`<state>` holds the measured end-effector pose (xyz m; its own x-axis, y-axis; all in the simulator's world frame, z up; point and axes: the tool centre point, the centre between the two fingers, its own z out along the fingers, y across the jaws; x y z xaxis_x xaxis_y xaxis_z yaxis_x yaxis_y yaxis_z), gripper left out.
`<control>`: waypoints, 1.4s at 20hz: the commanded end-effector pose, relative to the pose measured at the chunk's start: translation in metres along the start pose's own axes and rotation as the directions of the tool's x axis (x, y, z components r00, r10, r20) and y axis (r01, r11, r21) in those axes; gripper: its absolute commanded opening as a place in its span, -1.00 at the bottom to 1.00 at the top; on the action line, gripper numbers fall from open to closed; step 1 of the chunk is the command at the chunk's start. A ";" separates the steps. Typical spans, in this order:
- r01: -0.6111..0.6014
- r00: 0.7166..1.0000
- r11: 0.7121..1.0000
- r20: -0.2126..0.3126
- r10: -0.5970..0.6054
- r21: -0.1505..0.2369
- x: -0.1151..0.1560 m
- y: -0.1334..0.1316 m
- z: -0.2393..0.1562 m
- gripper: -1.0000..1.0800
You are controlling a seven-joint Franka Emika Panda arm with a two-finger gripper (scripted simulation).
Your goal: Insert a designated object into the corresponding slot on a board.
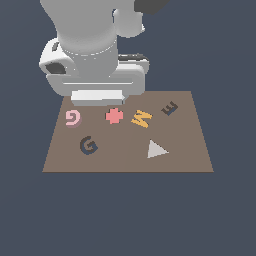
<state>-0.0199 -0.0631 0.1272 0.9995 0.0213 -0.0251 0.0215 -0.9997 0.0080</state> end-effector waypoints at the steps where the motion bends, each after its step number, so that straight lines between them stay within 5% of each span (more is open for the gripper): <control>1: 0.022 1.000 1.000 -0.004 -0.022 0.000 -0.003 0.018 0.012 0.92; 14: 0.124 0.992 0.992 -0.022 -0.123 0.003 -0.003 0.100 0.067 0.92; 28: 0.141 0.990 0.990 -0.025 -0.141 0.004 -0.001 0.115 0.086 0.92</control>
<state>-0.0203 -0.1789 0.0468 0.9869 0.1611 0.0001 0.1611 -0.9869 0.0007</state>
